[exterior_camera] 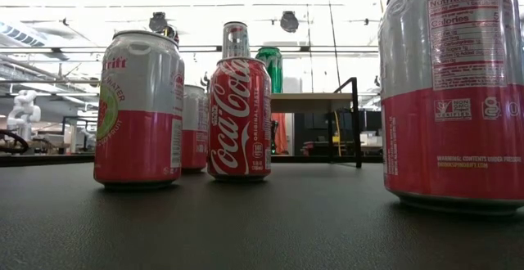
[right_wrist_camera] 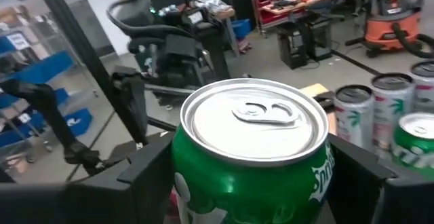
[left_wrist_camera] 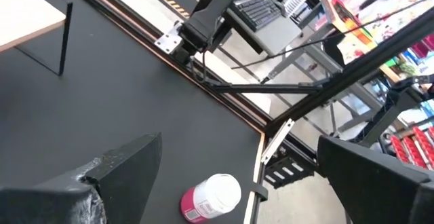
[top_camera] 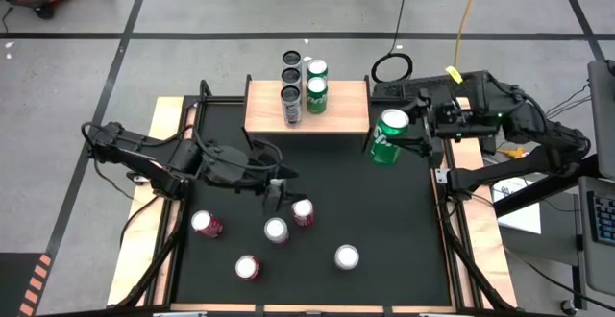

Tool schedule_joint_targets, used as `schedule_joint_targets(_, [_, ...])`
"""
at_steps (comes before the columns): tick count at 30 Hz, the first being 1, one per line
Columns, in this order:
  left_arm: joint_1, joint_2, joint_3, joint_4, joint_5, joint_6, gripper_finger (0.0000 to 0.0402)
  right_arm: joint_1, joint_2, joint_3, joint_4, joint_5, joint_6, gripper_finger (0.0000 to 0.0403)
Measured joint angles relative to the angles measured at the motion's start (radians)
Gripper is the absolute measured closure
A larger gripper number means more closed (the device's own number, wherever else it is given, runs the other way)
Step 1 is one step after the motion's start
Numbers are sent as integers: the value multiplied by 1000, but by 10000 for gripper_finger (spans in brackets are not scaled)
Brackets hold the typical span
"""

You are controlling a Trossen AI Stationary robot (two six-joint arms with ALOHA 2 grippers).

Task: Place canned beverage on shelf
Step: Put the green soda can aligned with the other green soda can on the shelf

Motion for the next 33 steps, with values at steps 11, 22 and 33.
schedule_joint_targets(11, [0, 1, 0, -1, -120, -13, 4, -18, -30, -290, 251, 40, -83, 123])
schedule_joint_targets(22, [0, 1, 0, -48, -124, -14, 4, -156, 83, -445, 519, -112, -152, 122])
schedule_joint_targets(33, [0, 1, -1, -88, -139, -14, 4, -311, 270, -446, 726, -252, -235, 122])
